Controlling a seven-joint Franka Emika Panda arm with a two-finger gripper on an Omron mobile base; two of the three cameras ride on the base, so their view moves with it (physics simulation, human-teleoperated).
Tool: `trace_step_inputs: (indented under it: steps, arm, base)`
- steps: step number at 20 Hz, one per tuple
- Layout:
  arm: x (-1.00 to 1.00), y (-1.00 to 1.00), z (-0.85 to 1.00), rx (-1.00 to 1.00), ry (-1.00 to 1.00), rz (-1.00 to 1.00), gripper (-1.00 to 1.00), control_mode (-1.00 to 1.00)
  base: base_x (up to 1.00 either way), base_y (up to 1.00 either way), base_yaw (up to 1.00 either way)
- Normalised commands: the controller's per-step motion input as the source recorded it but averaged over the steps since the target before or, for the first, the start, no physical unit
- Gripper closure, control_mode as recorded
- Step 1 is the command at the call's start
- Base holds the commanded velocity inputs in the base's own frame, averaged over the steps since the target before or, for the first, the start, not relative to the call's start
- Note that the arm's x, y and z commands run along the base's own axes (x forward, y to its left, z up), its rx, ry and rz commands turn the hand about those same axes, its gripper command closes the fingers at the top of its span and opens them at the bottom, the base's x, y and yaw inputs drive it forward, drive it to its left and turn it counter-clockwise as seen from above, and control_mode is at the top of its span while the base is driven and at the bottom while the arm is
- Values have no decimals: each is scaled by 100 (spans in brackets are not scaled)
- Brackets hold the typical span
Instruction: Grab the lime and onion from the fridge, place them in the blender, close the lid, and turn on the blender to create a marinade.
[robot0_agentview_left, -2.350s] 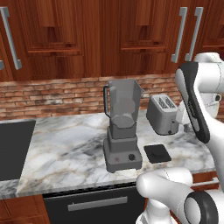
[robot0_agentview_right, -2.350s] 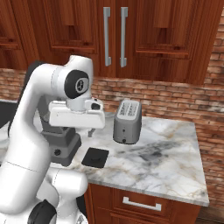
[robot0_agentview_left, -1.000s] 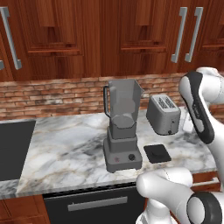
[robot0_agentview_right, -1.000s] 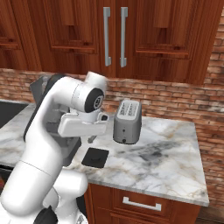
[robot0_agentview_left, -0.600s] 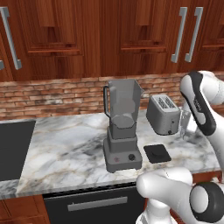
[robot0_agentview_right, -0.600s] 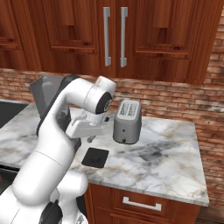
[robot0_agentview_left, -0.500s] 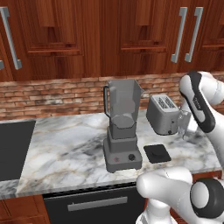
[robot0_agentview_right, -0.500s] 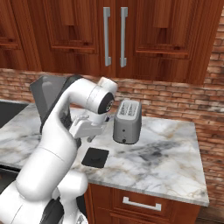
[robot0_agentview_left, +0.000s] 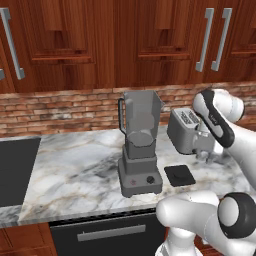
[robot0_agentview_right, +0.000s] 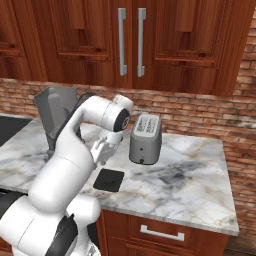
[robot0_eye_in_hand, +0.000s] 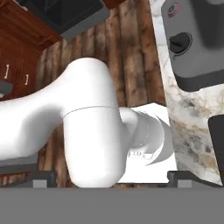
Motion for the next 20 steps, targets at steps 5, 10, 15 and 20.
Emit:
trace_step_inputs:
  steps: [5, 10, 15, 20]
  arm:
    - [1, 0, -36, -3, -19, 9, -100, -100]
    - [5, 0, -21, 0, -12, 0, -100, -100]
    - [20, 0, -21, 0, -7, 0, -100, -100]
    - [26, 0, -20, 0, -4, 0, -100, -100]
  base:
    - [0, 0, 0]
    - [0, 0, 0]
    - [0, 0, 0]
    - [0, 0, 0]
